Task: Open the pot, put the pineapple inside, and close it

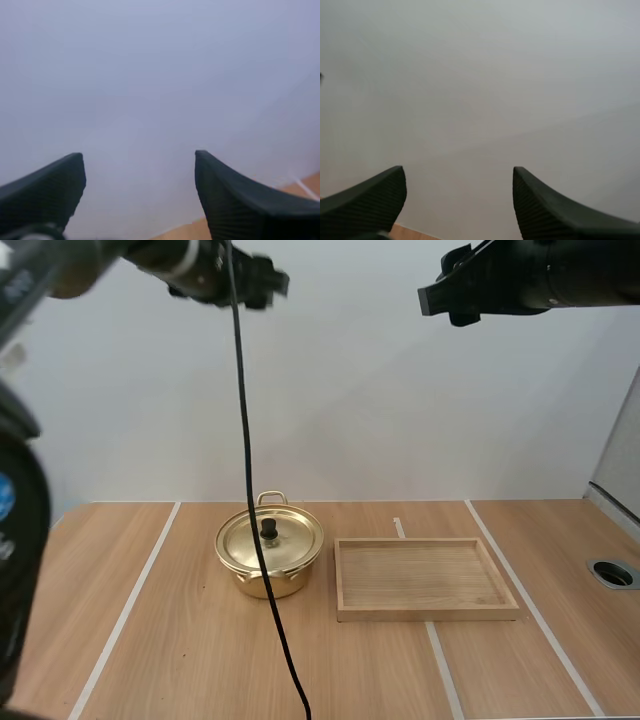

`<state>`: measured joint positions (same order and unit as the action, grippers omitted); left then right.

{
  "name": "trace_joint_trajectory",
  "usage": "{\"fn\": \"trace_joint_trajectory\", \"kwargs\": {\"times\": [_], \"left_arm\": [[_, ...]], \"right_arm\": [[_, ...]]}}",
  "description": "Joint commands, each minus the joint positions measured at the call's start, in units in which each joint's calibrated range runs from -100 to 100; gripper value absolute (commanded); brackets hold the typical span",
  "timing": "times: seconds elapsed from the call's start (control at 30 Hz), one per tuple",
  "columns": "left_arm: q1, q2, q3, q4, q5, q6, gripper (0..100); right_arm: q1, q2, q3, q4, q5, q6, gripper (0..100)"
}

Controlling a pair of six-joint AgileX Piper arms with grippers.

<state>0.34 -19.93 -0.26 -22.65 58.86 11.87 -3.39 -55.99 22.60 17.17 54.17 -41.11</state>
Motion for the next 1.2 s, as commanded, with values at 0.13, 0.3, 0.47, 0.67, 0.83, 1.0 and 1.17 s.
{"fn": "trace_joint_trajectory", "kwargs": {"times": [0.13,0.3,0.47,0.67,0.83,1.0,1.17], "left_arm": [[6.06,-21.69,10.16,-1.05,-20.19,-9.16,100],[7.45,-31.25,18.37,-0.29,-19.52,-8.65,100],[7.45,-40.19,26.38,-2.11,-24.34,-8.35,100],[7.45,-50.77,38.16,-2.75,-27.83,-5.82,100],[7.45,-59.17,48.52,-4.59,-28.38,-5.82,100],[4.64,-60.92,56.43,-4.50,-32.10,-5.82,100],[-0.71,-62.50,60.31,2.36,-41.43,-5.92,100]], "right_arm": [[-0.22,-0.42,9.40,5.50,-3.85,1.00,100],[-0.22,-0.42,11.26,6.80,-4.20,0.87,100],[-0.22,-0.56,11.26,12.38,-8.47,0.87,100],[-0.22,-0.56,11.26,12.67,-18.17,0.87,100],[-0.22,-4.14,14.83,12.52,-28.36,0.87,100],[-0.22,-12.17,26.86,10.66,-48.53,0.87,100],[-0.61,-17.74,39.68,9.91,-54.17,0.56,100]]}}
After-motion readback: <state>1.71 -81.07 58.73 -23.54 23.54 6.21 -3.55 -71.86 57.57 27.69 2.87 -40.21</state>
